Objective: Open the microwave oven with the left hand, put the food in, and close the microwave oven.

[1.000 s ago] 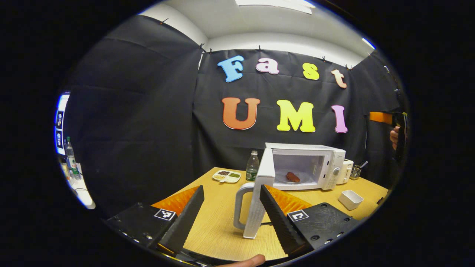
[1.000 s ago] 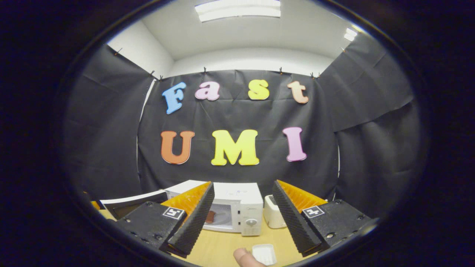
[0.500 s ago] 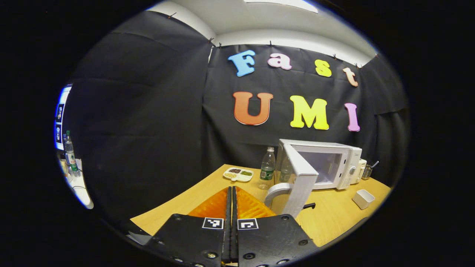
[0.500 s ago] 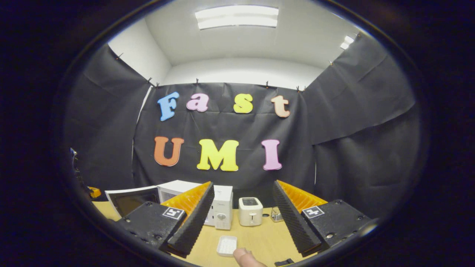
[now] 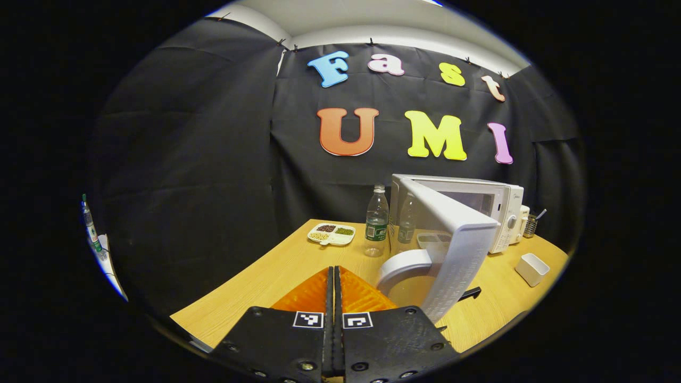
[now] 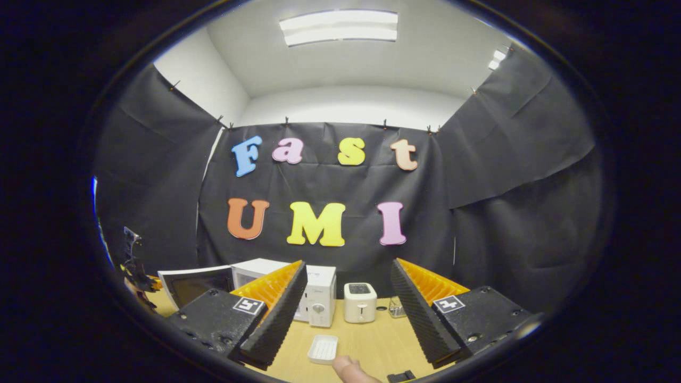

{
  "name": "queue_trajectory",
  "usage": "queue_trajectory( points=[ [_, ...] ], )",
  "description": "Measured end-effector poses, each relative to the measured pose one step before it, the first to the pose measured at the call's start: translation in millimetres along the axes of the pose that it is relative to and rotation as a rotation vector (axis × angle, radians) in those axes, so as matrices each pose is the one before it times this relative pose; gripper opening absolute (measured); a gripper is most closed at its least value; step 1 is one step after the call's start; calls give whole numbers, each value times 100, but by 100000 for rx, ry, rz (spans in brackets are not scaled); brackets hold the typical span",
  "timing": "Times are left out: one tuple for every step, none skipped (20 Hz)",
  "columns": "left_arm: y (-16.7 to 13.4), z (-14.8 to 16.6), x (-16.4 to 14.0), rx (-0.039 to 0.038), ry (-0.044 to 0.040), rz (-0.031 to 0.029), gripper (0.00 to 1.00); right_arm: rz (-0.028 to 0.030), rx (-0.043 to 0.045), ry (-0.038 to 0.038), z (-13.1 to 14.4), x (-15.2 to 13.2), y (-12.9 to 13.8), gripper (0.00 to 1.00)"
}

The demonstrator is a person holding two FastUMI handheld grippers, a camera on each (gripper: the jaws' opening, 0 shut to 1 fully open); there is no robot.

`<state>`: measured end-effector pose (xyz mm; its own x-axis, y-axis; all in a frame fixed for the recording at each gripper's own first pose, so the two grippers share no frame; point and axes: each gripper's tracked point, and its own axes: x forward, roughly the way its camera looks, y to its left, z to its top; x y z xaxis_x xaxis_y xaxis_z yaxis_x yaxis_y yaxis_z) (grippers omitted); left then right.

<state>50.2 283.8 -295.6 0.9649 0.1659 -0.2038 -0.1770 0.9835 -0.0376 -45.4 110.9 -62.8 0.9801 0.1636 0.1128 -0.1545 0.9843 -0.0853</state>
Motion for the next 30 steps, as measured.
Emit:
queue_trajectory(
  points=[
    [-691, -38, -41, -1471, -219, -2055, 0, 637, -492, -396, 180, -67, 318, 100],
    [-774, -138, 29, -450, 258, -1914, 0, 379, -368, -496, 89, -63, 246, 100],
    [-251, -133, 82, 608, 98, -106, 0, 117, -299, -281, 28, -51, 183, 100],
    [-491, -149, 21, -198, 154, -980, 0, -302, -163, 73, -86, -92, 71, 100],
    [-523, -153, -43, -770, -244, -599, 0, 27, -625, -286, 163, 4, 197, 100],
    [-883, -114, -63, -982, 0, -1423, 0, -1013, -691, 291, -81, -13, -51, 100],
    [-734, 115, -89, -1064, -983, -1273, 0, -499, -558, 58, -107, -107, -90, 100],
    [-786, -90, 29, -1031, -162, -1597, 0, 282, -4, -376, 165, -26, 305, 100],
    [-810, 28, -20, -461, -376, -1375, 0, 361, 437, 165, -35, -77, 210, 100],
    [-940, -150, 140, -439, -213, -1551, 0, 278, 1213, 4, -85, -36, 75, 100],
    [-833, -132, 54, -187, -132, -813, 10, 35, 1742, -1076, 284, -14, -15, 100],
    [-843, -425, 224, 302, 886, -838, 0, -95, 963, -1203, 354, -126, -156, 100],
    [-986, -291, 104, 560, 453, -1168, 0, -576, -32, -856, 165, -144, -254, 100],
    [-961, -200, 186, 471, 376, -1329, 10, -621, -899, -482, 52, -95, -379, 100],
    [-1061, -74, 202, -305, 59, -1765, 10, 955, -159, -2822, 601, -295, 74, 100],
    [-982, -25, 271, -288, 126, -1600, 0, 540, 556, -4195, 1204, -170, 337, 93],
    [-856, 84, 263, -141, -77, -903, 0, -793, 533, -2920, 875, -302, -129, 100],
    [-941, 105, 495, 437, -14, -947, 0, -110, 631, -2631, 634, -490, -72, 92],
    [-895, 128, 280, 439, -392, -980, 0, -224, 475, -1434, 425, -122, 87, 100],
    [-962, 191, 358, 571, -516, -1237, 0, 205, -380, 85, -93, -220, 48, 92],
    [-727, 50, 358, 433, 129, -710, 0, 56, -115, 804, -144, -159, 41, 92],
    [-696, -98, 467, 461, 512, -648, 0, -295, 347, 1147, -190, 38, -178, 92],
    [-814, 44, 403, 561, 386, -1060, 0, -299, 699, 1782, -346, 170, -225, 92],
    [-938, 46, 326, 705, 104, -1317, 0, 244, 909, 2046, -430, 153, -149, 100],
    [-752, -2, 492, 786, 73, -962, 0, 719, 941, 2210, -493, 273, -111, 92],
    [-639, -46, 514, 524, 597, -690, 0, 701, 737, 2368, -594, 220, -216, 92],
    [-583, 45, 502, -11, 267, -617, 0, 260, 650, 1590, -288, 299, -384, 100],
    [-762, 21, 540, -349, 252, -825, 0, -599, 784, 1674, -258, 262, -654, 100],
    [-676, -62, 564, -637, 400, -993, 0, -1033, -140, 1503, -342, 417, -723, 100],
    [-424, -162, 461, -445, 489, -342, 0, -1870, 317, 1337, -254, 397, -843, 92]
  ],
)
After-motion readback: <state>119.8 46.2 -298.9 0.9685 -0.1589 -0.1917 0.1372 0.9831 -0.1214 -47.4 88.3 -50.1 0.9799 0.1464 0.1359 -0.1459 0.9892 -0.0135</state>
